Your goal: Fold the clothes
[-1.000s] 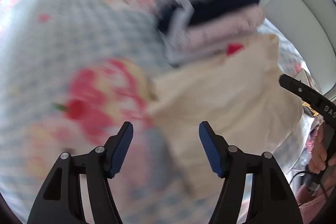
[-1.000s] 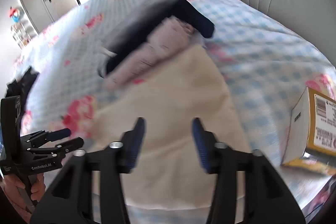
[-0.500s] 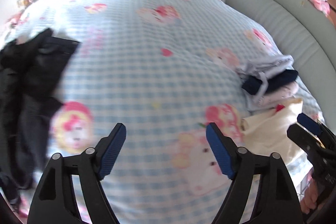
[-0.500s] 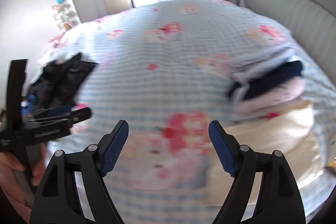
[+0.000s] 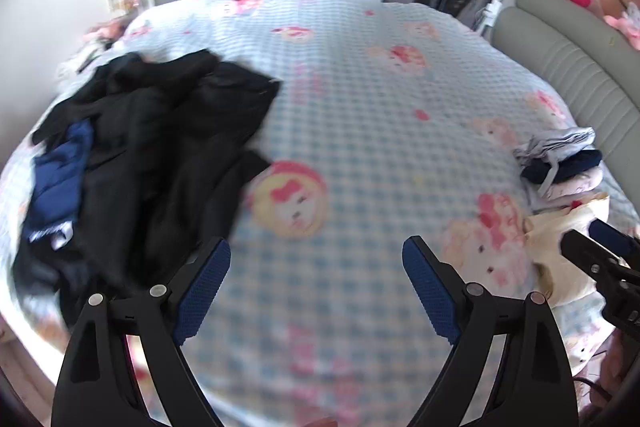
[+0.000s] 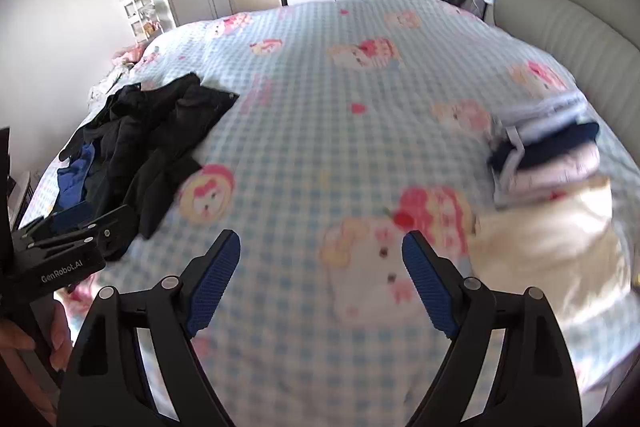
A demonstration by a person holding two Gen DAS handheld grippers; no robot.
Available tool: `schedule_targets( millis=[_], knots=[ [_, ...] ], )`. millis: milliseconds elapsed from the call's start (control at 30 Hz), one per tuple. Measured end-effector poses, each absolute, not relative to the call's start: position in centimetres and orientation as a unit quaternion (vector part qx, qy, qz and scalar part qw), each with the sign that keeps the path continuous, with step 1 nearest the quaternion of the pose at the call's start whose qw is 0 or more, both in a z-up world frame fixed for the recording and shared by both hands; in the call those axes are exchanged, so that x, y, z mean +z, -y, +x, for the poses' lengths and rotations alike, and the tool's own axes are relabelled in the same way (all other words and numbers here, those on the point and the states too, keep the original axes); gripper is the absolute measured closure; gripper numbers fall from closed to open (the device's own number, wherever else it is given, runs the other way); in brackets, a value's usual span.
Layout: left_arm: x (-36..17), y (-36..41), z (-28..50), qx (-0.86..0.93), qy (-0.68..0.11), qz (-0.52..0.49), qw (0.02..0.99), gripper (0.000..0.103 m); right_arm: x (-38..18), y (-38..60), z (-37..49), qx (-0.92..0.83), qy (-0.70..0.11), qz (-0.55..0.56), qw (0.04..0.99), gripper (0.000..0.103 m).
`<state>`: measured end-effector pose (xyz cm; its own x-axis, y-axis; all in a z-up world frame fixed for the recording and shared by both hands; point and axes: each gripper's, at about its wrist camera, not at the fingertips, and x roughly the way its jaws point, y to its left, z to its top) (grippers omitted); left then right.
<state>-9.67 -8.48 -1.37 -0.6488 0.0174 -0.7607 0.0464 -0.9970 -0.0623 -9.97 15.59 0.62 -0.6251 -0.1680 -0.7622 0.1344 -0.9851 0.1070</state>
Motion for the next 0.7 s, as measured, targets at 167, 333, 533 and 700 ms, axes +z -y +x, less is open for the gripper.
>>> schedule_targets(
  millis=[167,333,533,700],
  knots=[
    [-1.5,8.1,-5.3,-0.907,-0.029,0.418,0.036,0.013,0.7,-15.3,-4.6,-0.902,0.039,0.421,0.09,0.018],
    [-2.8,6.4,-1.5,-0.902,-0.027,0.429,0.04,0.013,-0.1,-15.4,-1.4,-0.902,0.02,0.425,0.075,0.018],
    [-3.8,3.7,1.9,-0.9,-0.024,0.434,0.026,0.013,-1.1,-16.3,0.5,-0.9,0.018,0.428,0.083,0.018],
    [-3.3,3.2,2.6,-0.902,-0.028,0.43,0.019,0.013,-1.5,-17.7,1.3,-0.9,0.029,0.428,0.078,0.018]
  ],
)
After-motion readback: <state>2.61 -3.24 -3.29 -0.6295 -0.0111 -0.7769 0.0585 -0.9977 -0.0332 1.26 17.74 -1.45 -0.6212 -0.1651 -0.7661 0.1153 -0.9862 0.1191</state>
